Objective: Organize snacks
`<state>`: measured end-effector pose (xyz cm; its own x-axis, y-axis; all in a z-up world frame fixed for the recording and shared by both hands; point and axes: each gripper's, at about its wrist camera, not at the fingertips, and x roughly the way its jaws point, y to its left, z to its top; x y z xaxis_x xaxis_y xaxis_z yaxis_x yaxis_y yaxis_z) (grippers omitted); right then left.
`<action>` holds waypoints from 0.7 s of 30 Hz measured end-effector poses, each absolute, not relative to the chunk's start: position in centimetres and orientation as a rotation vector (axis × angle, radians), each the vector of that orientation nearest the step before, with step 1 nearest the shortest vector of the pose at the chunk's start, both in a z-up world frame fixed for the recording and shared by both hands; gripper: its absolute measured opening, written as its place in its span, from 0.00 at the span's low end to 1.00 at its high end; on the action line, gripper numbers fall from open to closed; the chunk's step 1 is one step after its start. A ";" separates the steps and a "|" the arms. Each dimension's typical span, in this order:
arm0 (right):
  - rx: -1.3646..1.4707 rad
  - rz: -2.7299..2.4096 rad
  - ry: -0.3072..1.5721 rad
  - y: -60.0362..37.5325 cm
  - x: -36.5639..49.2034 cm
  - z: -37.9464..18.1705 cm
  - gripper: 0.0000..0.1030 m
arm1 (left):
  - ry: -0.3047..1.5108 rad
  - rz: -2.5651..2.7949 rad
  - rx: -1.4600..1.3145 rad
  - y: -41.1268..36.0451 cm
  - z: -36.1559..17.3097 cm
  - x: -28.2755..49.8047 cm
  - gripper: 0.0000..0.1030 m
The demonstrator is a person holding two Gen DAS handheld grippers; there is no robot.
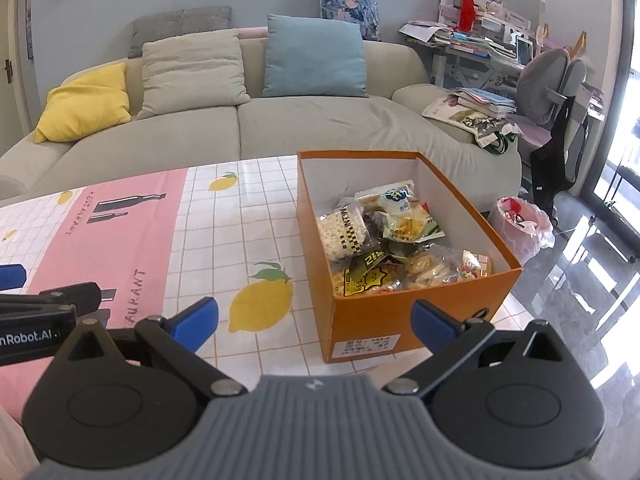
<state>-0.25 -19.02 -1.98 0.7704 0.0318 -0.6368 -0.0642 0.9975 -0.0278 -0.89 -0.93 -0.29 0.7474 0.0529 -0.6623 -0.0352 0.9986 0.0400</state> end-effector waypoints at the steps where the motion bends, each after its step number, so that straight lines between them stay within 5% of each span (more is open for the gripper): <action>1: -0.051 0.052 0.690 -19.0 -0.2 -2.0 0.97 | 0.728 0.049 0.024 -0.9 -0.3 -0.9 1.00; 21: -0.063 0.059 0.696 -19.0 -0.3 -2.0 0.97 | 0.761 0.059 0.022 -0.8 -0.8 -0.6 1.00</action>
<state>-0.33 -19.03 -1.98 0.7656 0.0331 -0.6424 -0.0755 0.9964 -0.0387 -0.59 -0.78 -0.82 0.7227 0.0614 -0.6884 -0.0453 0.9981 0.0415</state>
